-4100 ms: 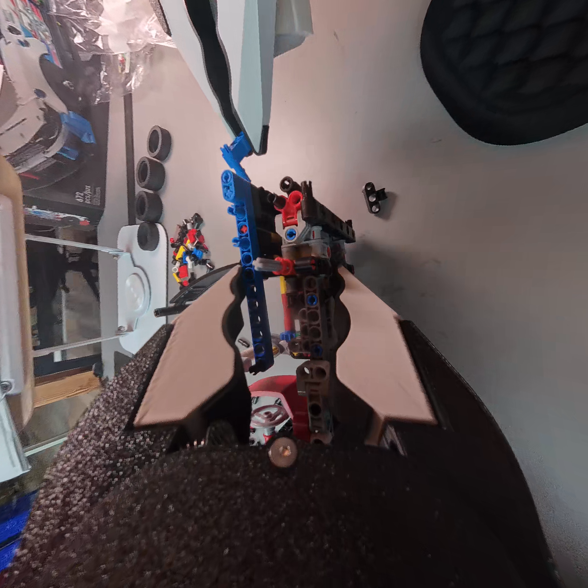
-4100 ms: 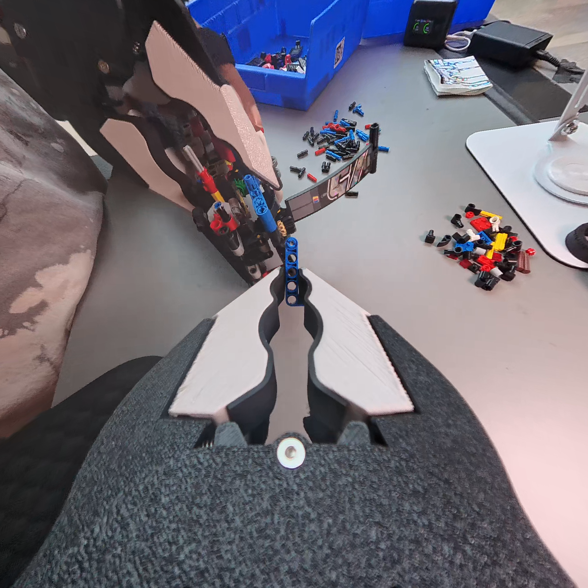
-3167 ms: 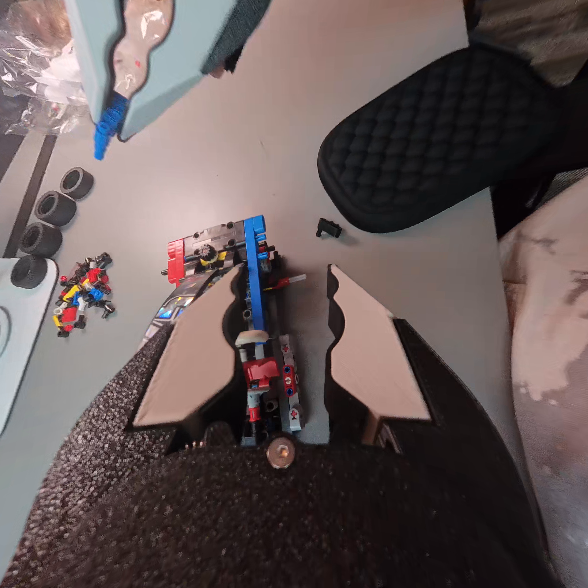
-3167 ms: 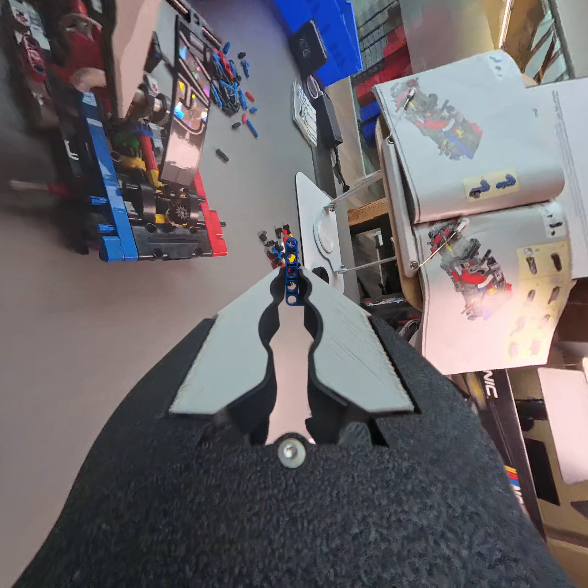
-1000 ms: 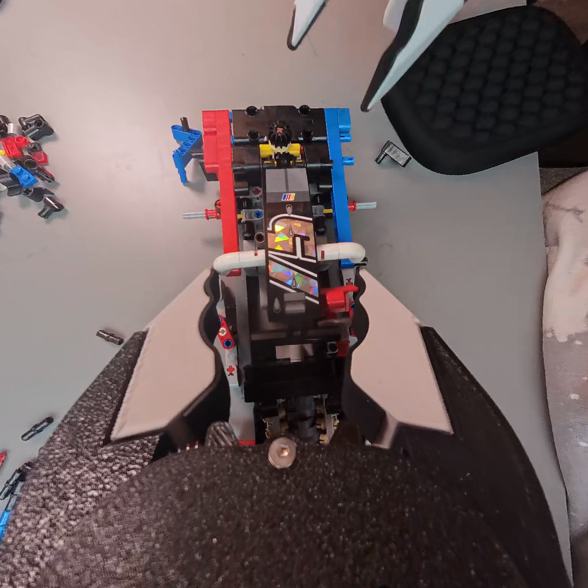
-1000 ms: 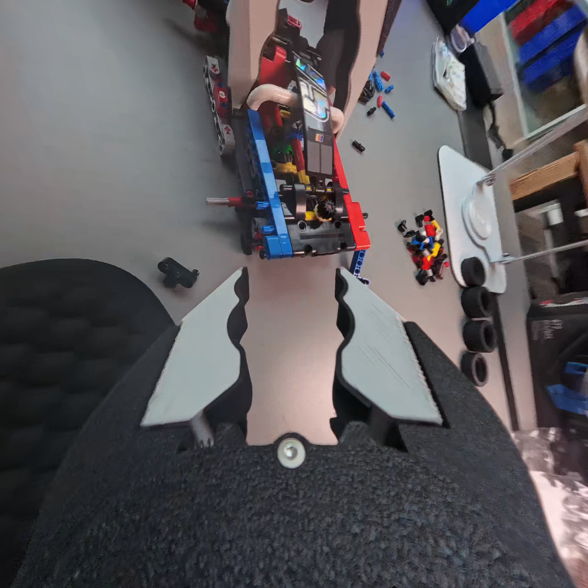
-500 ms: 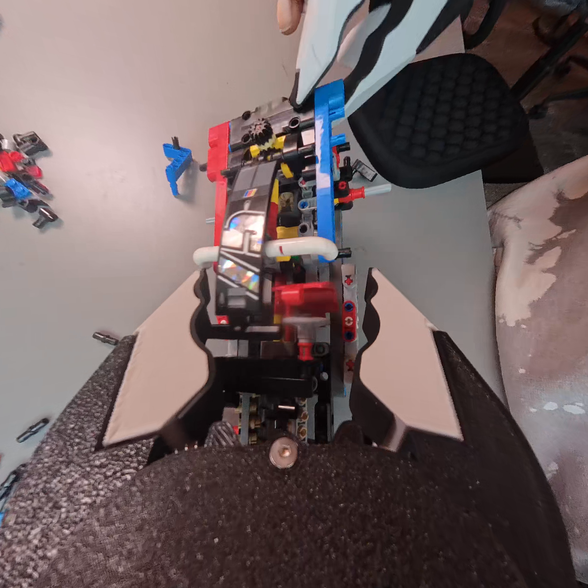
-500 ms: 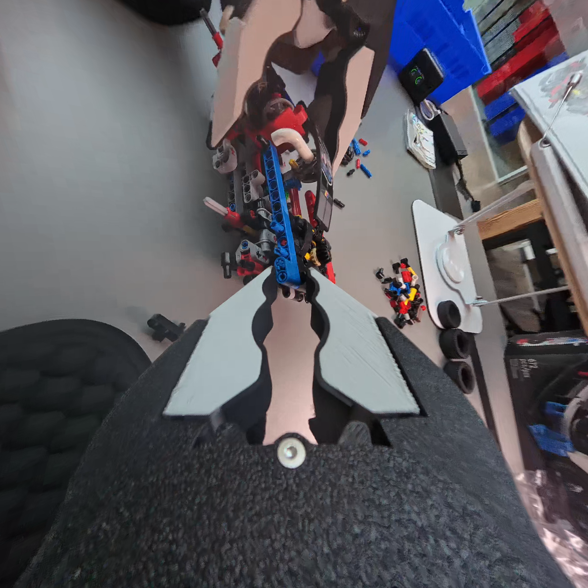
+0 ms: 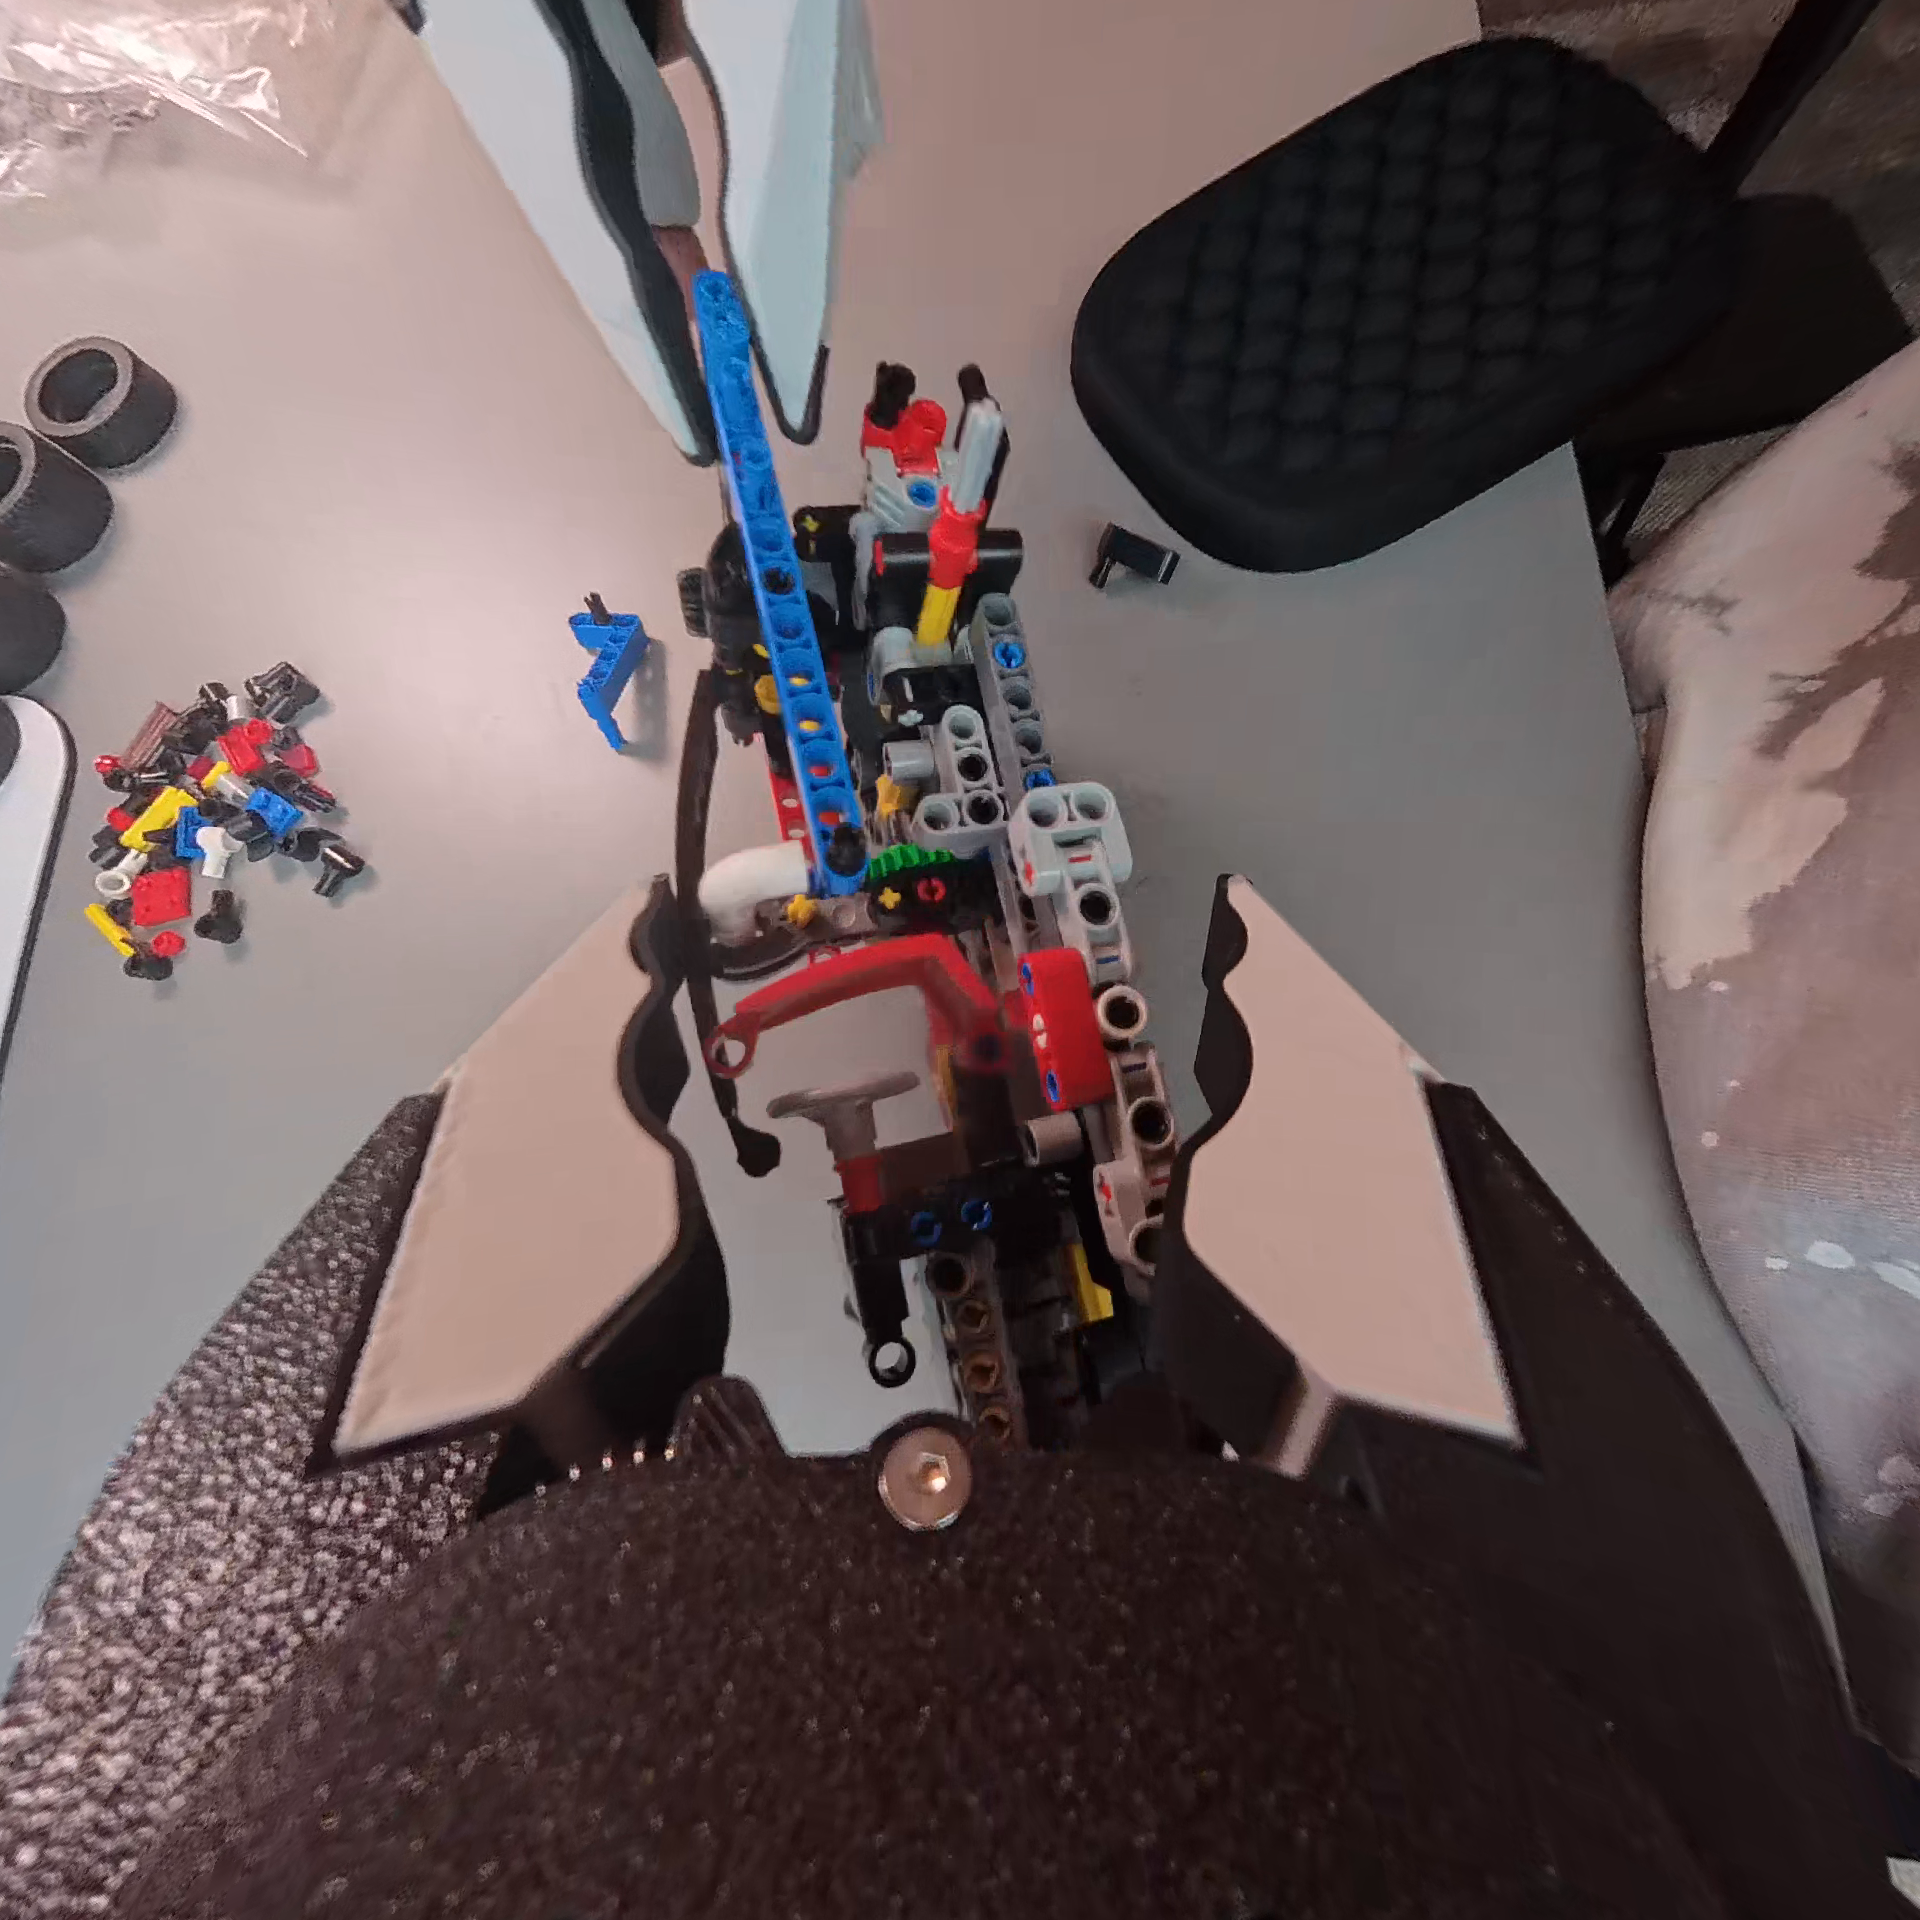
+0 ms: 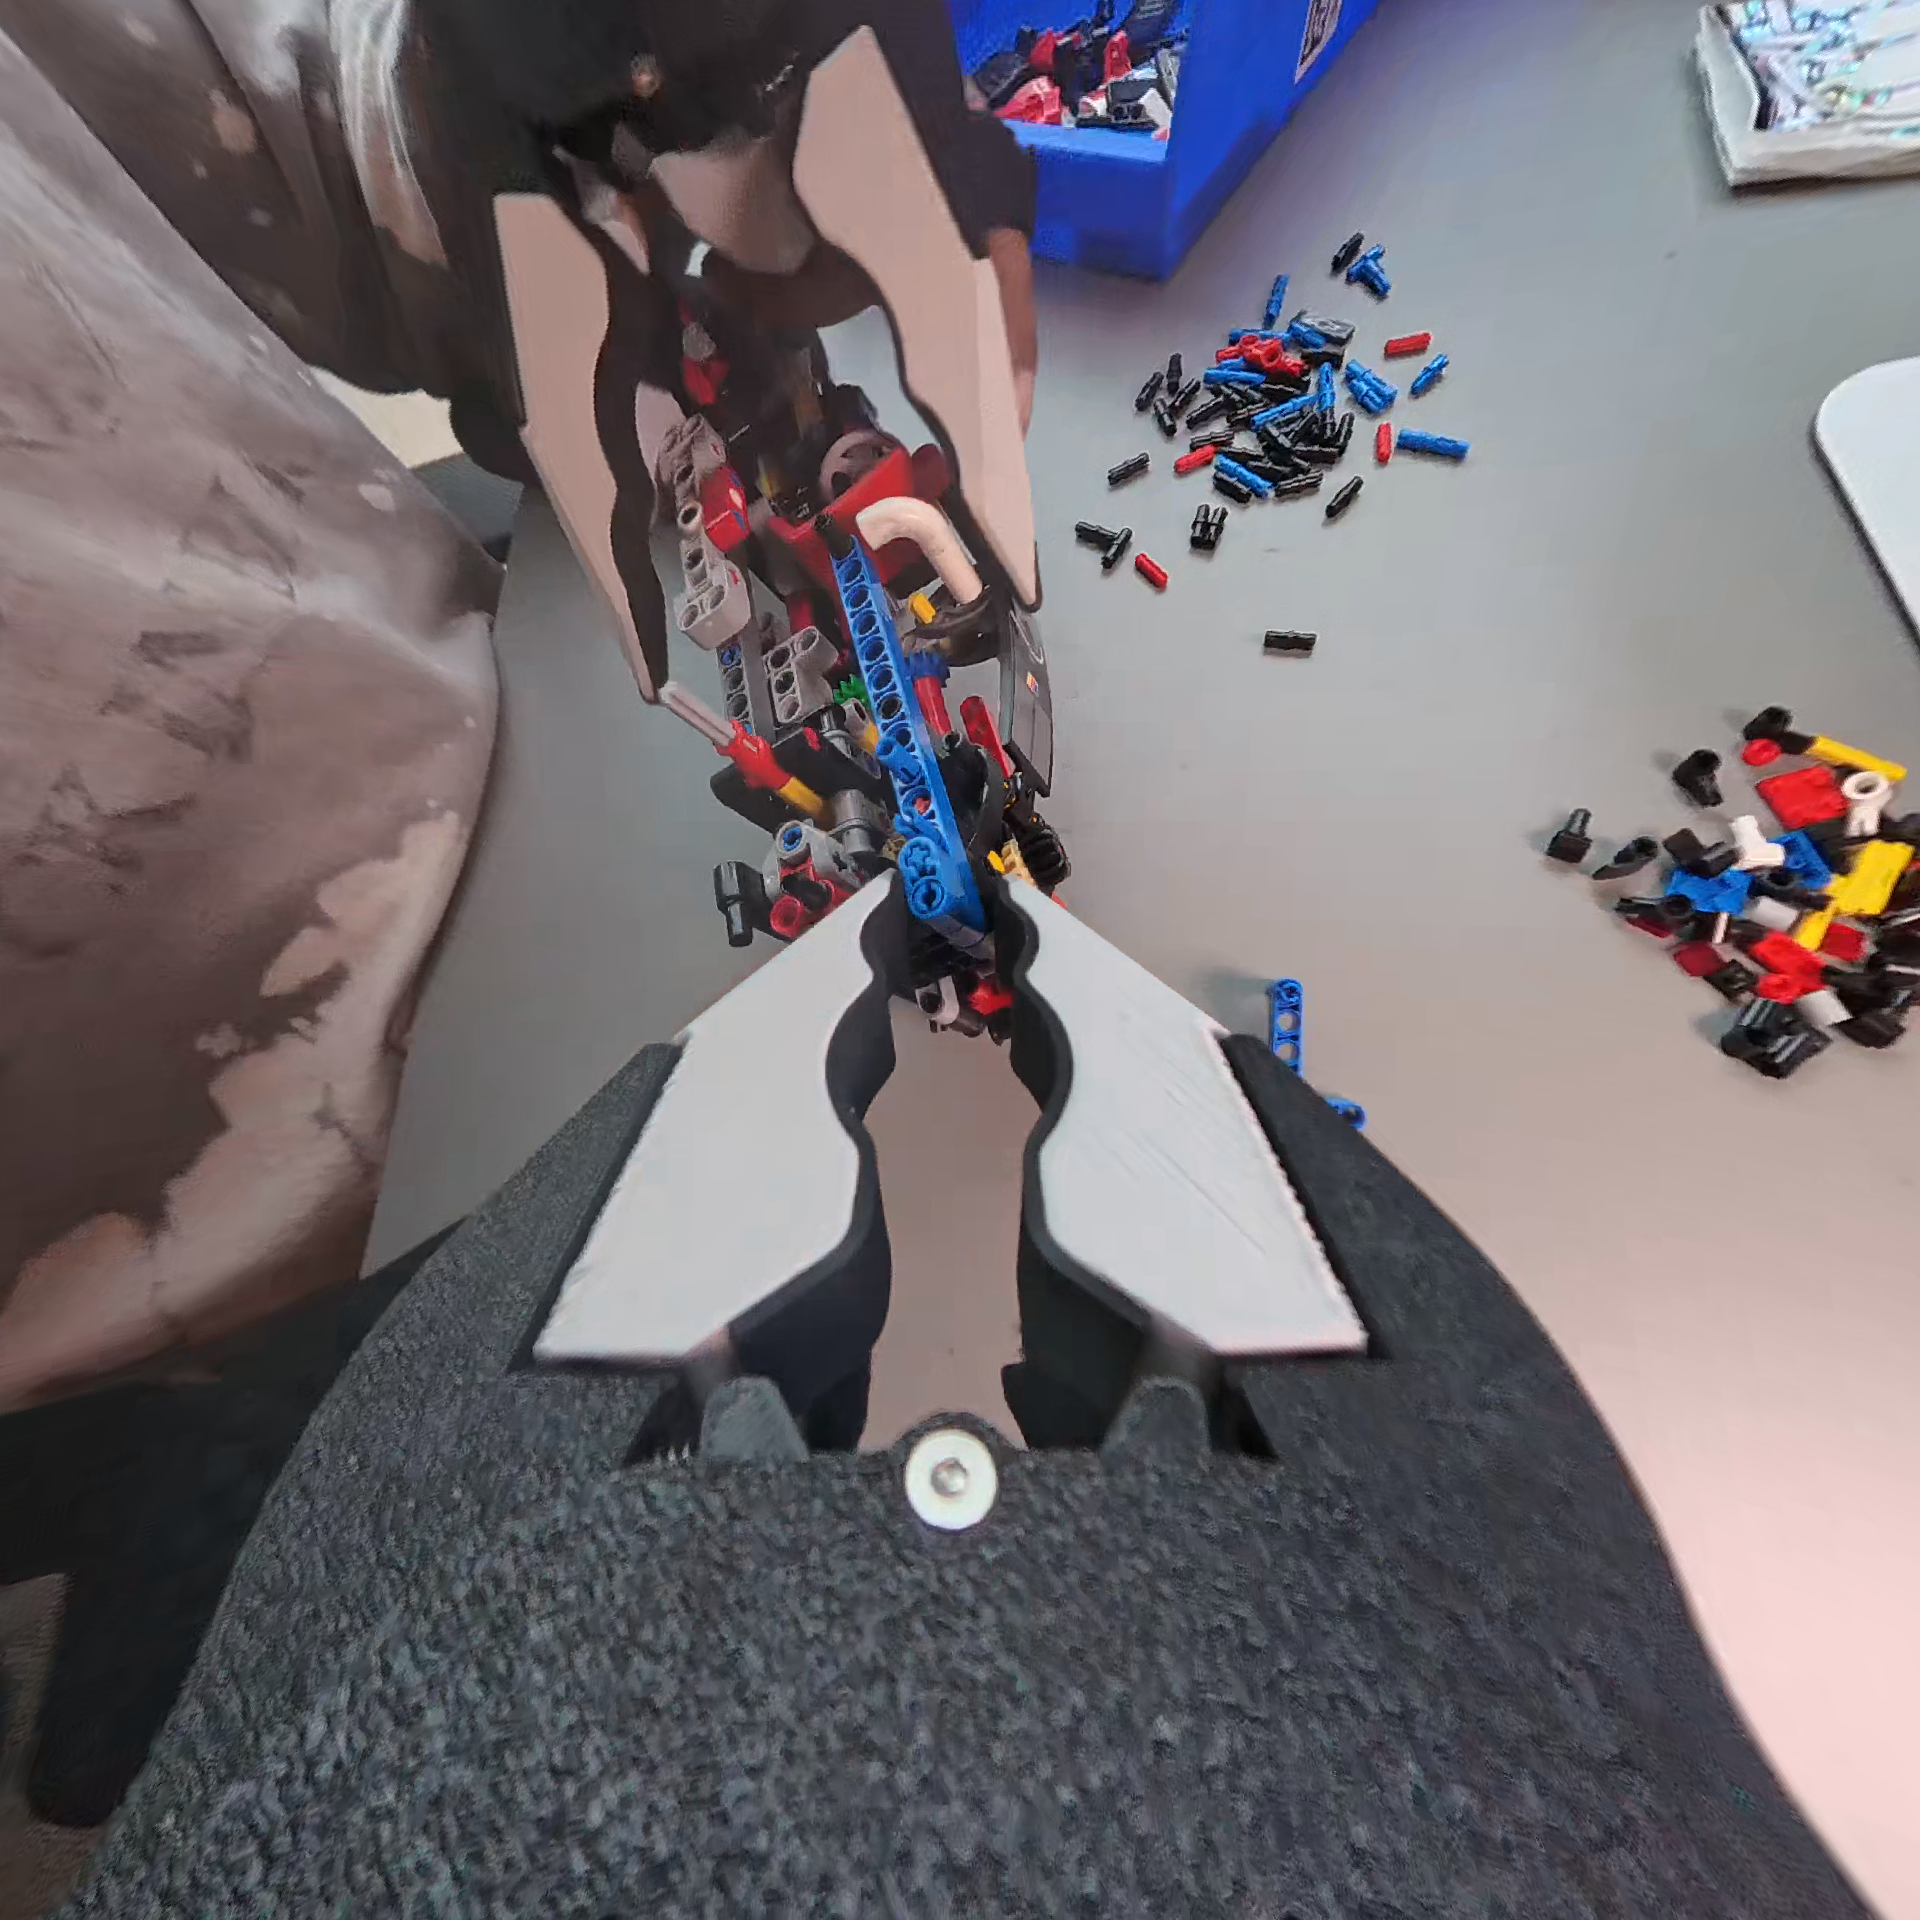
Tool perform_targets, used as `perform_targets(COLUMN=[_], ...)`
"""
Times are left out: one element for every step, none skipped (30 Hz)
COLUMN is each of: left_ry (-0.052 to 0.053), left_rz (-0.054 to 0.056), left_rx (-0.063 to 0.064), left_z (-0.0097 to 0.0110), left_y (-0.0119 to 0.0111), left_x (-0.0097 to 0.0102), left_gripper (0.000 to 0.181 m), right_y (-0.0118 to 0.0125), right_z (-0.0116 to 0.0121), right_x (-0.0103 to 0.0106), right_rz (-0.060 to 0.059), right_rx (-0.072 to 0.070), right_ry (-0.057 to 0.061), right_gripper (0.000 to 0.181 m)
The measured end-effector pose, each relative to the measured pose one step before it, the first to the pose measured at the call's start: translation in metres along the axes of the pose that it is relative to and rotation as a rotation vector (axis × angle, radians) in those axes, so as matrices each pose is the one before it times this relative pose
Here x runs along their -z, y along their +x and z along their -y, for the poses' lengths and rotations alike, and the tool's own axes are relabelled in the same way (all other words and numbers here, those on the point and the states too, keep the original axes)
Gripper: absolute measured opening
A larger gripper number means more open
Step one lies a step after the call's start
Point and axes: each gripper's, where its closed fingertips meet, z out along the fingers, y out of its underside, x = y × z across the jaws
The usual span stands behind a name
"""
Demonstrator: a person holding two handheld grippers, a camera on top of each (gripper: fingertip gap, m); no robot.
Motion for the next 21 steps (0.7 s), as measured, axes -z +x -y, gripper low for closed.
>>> perform_targets(left_ry=[-0.0289,-0.0173,-0.0099,-0.0107,-0.0184,-0.0246,-0.0289,-0.0280,-0.0179,-0.0047,0.0021,0.0094,0.0155,0.0121,0.0044,-0.0040,-0.0070,-0.0108,-0.0139,-0.0141,-0.0156], left_rz=[0.0104,0.0039,0.0023,-0.0002,-0.0030,-0.0004,0.0018,-0.0044,-0.0099,-0.0051,-0.0017,-0.0029,-0.0070,-0.0087,-0.0077,-0.0074,-0.0096,-0.0076,-0.0098,-0.0116,-0.0100], left_rx=[-0.0172,-0.0119,-0.0038,0.0035,0.0002,-0.0028,-0.0027,-0.0059,-0.0053,-0.0036,-0.0017,0.0012,0.0057,0.0061,-0.0004,-0.0039,-0.0047,-0.0059,-0.0074,-0.0129,-0.0149], left_z=[-0.00331,-0.00202,-0.00104,-0.00119,-0.00230,-0.00325,-0.00381,-0.00380,-0.00220,-0.00031,0.00066,0.00158,0.00238,0.00169,0.00043,-0.00074,-0.00092,-0.00114,-0.00131,-0.00136,-0.00138], left_y=[-0.00026,0.00036,0.00016,-0.00014,-0.00025,-0.00121,-0.00187,-0.00122,-0.00015,-0.00073,-0.00097,-0.00081,-0.00042,-0.00054,-0.00062,-0.00036,0.00030,0.00027,0.00070,0.00124,0.00137], left_x=[-0.00030,0.00052,0.00108,0.00135,0.00123,0.00118,0.00078,0.00007,-0.00034,-0.00009,0.00004,0.00053,0.00106,0.00093,0.00033,-0.00022,-0.00025,-0.00002,0.00043,0.00102,0.00143], left_gripper=[0.100,0.099,0.097,0.095,0.092,0.089,0.083,0.080,0.081,0.080,0.079,0.077,0.076,0.074,0.073,0.073,0.073,0.073,0.073,0.073,0.073], right_y=[0.00146,0.00000,0.00103,0.00042,-0.00065,-0.00064,-0.00038,-0.00002,-0.00007,0.00055,0.00018,-0.00024,-0.00117,-0.00072,-0.00012,-0.00069,-0.00084,-0.00088,-0.00163,-0.00260,-0.00250], right_z=[0.00100,0.00042,0.00052,0.00030,-0.00054,-0.00118,-0.00153,-0.00016,0.00057,-0.00023,-0.00017,-0.00030,-0.00006,-0.00002,-0.00003,-0.00018,-0.00045,0.00011,0.00006,0.00077,0.00101], right_x=[-0.00118,-0.00145,-0.00161,-0.00176,-0.00209,-0.00230,-0.00261,-0.00224,-0.00105,0.00009,0.00117,0.00133,0.00133,0.00106,0.00052,-0.00007,-0.00032,-0.00015,-0.00033,-0.00043,-0.00057], right_rz=[0.0216,0.0199,0.0044,0.0037,0.0061,0.0013,-0.0057,-0.0141,-0.0162,-0.0173,-0.0122,-0.0080,-0.0035,-0.0080,-0.0117,-0.0053,-0.0045,-0.0079,-0.0049,-0.0005,-0.0020], right_rx=[-0.0439,-0.0333,-0.0238,-0.0301,-0.0225,-0.0116,-0.0040,0.0095,0.0189,0.0167,0.0118,0.0104,0.0117,0.0151,0.0138,0.0101,0.0175,0.0296,0.0352,0.0328,0.0317], right_ry=[0.0012,-0.0010,-0.0002,-0.0026,-0.0072,-0.0096,-0.0115,-0.0038,0.0025,-0.0004,0.0036,0.0081,0.0117,0.0118,0.0098,0.0064,0.0038,0.0054,0.0033,0.0034,0.0019], right_gripper=[0.015,0.015,0.014,0.014,0.013,0.012,0.011,0.010,0.009,0.009,0.009,0.009,0.009,0.009,0.009,0.008,0.008,0.008,0.008,0.007,0.007])
